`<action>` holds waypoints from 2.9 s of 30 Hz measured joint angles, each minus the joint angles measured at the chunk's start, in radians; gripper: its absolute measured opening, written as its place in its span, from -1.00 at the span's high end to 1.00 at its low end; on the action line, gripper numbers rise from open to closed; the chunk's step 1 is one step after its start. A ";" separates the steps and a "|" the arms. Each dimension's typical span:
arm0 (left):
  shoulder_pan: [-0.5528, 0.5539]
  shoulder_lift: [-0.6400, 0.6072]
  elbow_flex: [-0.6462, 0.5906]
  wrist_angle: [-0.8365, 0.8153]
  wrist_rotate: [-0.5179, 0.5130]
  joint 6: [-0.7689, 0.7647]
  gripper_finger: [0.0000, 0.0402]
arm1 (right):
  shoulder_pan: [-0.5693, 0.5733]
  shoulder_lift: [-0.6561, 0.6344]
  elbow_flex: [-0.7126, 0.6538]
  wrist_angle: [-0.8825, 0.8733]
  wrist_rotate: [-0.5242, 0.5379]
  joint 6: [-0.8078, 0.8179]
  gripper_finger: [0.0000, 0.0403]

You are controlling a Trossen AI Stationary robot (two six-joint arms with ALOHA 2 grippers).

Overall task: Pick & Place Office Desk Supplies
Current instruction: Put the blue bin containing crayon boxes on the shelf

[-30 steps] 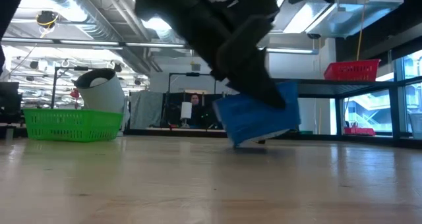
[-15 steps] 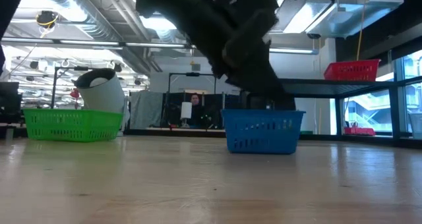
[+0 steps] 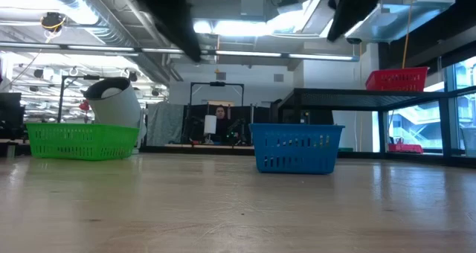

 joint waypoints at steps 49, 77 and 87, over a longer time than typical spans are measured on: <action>-0.155 -0.137 -0.261 -0.100 -0.357 -0.478 0.37 | -0.116 0.396 0.000 0.287 -0.249 -0.174 0.71; -0.155 -0.137 -0.261 -0.112 -0.357 -0.478 0.37 | 0.068 0.040 0.000 0.211 -0.131 -0.148 0.96; -0.155 -0.137 -0.261 -0.111 -0.360 -0.478 0.37 | -0.031 -0.196 0.000 0.099 -0.002 -0.174 0.96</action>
